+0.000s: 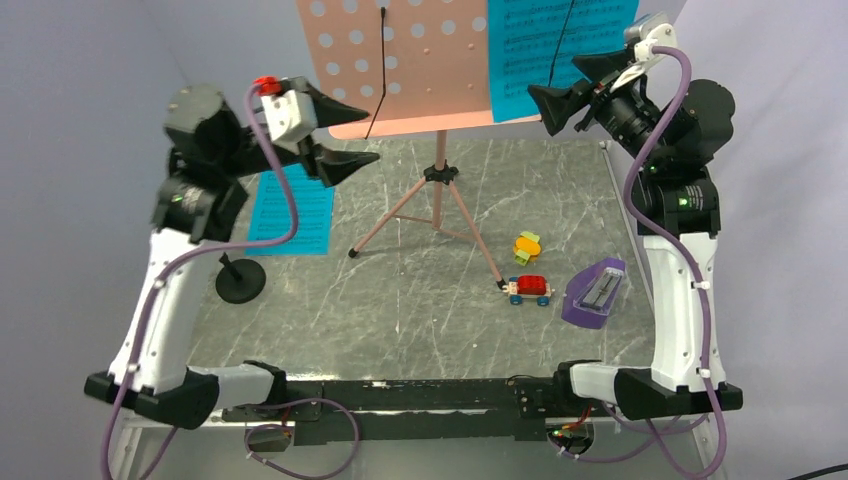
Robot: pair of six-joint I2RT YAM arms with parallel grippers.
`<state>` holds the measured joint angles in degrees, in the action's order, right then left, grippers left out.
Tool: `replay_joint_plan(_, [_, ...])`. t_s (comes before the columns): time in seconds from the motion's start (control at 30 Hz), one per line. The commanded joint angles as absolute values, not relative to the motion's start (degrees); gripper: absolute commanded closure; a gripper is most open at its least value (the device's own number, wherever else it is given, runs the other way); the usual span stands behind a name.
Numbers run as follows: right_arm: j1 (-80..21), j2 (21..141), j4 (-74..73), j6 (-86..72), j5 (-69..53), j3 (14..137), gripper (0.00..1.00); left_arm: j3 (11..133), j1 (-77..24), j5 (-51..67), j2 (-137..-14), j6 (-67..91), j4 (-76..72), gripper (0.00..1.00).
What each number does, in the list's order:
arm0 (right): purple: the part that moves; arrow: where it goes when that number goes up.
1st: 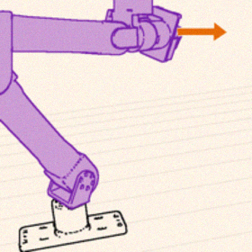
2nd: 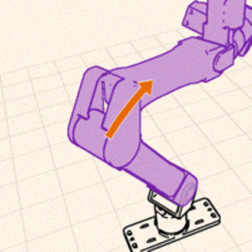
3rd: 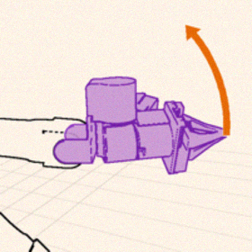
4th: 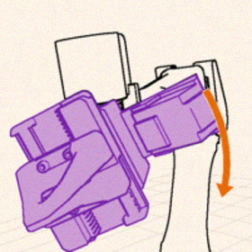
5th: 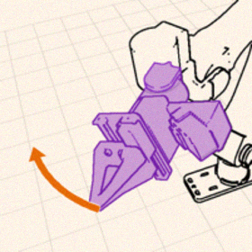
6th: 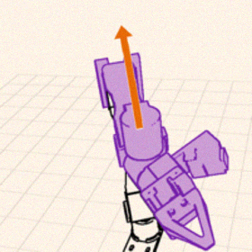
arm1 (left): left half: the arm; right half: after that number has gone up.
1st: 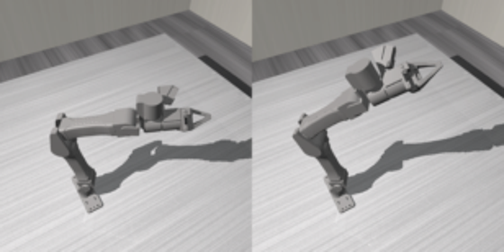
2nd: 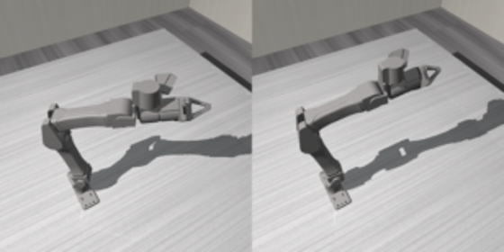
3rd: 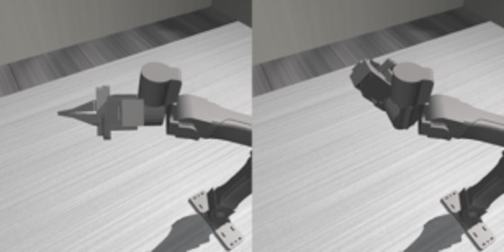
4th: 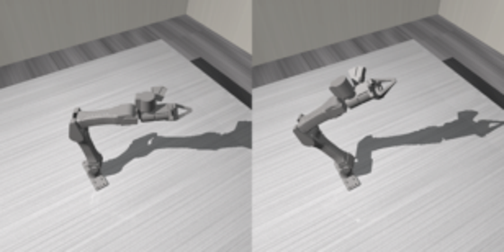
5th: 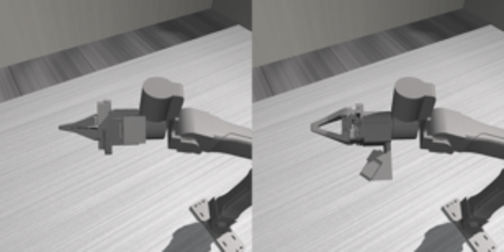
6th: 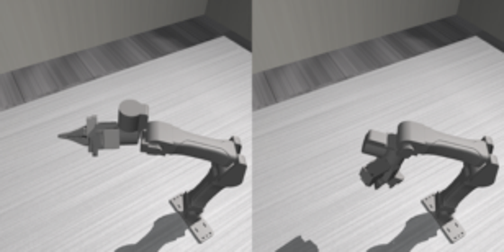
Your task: Pack up the instrument practice props
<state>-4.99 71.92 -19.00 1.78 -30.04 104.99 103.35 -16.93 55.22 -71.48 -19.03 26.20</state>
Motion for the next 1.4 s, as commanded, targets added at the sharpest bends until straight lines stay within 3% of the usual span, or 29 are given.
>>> replay_joint_plan(0.0, [-3.2,71.3,-10.6,-3.9,-41.6,102.4,0.12,95.7,-24.1,53.5,-74.8,6.7,-3.4,0.33])
replay_joint_plan(0.23, [-1.6,74.0,-3.5,-9.7,-48.1,102.4,0.11,105.4,-33.9,40.1,-84.4,10.4,-11.0,0.17])
replay_joint_plan(0.53, [-0.6,77.0,7.8,-19.1,-56.6,100.0,0.06,116.9,-38.3,20.4,-94.1,18.3,-13.7,0.12])
replay_joint_plan(1.13, [-0.4,73.7,16.9,-20.4,-67.9,95.7,0.08,119.6,-42.0,12.6,-98.9,17.5,-13.4,0.1])
replay_joint_plan(1.37, [-0.5,74.4,18.8,-22.0,-68.6,95.9,0.08,117.1,-41.9,16.6,-98.4,18.1,-16.2,0.14])
